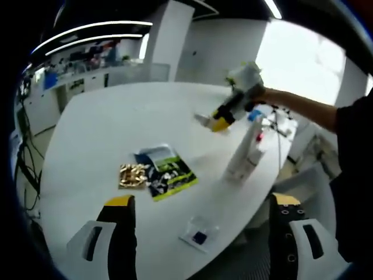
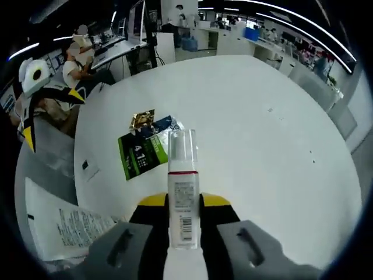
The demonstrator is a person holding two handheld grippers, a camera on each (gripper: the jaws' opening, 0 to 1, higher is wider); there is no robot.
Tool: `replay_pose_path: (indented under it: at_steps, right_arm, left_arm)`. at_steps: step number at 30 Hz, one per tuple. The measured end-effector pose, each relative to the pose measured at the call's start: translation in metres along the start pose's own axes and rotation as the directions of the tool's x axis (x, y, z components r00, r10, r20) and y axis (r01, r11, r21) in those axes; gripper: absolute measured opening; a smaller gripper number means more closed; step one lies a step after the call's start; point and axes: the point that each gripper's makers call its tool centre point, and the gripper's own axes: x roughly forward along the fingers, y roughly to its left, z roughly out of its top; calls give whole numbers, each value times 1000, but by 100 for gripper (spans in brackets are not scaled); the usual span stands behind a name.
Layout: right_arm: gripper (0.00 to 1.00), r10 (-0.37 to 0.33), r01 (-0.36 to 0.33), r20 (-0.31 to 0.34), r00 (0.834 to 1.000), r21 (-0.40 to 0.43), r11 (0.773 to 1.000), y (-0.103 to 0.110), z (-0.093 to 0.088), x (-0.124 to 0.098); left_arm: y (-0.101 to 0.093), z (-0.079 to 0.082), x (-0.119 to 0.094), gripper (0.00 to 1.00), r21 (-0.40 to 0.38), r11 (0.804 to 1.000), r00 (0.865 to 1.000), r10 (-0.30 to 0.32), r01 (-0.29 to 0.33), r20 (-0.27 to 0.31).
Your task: Arrange the skincare products in the storage area until every visible bottle or jar stands upright without overlapping.
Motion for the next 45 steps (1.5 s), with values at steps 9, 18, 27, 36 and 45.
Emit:
replay_pose_path:
  at_steps: [9, 18, 27, 36, 45]
  right_arm:
    - [18, -29, 42, 212, 977, -58, 997, 20, 61, -32]
    - [18, 22, 0, 319, 947, -70, 998, 59, 97, -49]
    - [18, 94, -70, 375, 922, -76, 995, 101, 113, -62]
    - [18, 118, -102, 387, 915, -61, 993, 128, 99, -60]
    - [18, 139, -161, 402, 905, 20, 987, 150, 69, -59]
  left_arm:
    - [10, 1, -5, 91, 4, 1000, 1000, -1, 1, 14]
    - [18, 3, -11, 88, 5, 1000, 999, -3, 3, 34]
    - [14, 12, -15, 86, 2, 1000, 997, -18, 18, 73]
    - [1, 15, -16, 86, -2, 999, 995, -32, 32, 97]
    - [-13, 17, -17, 89, 4, 1000, 994, -26, 25, 104]
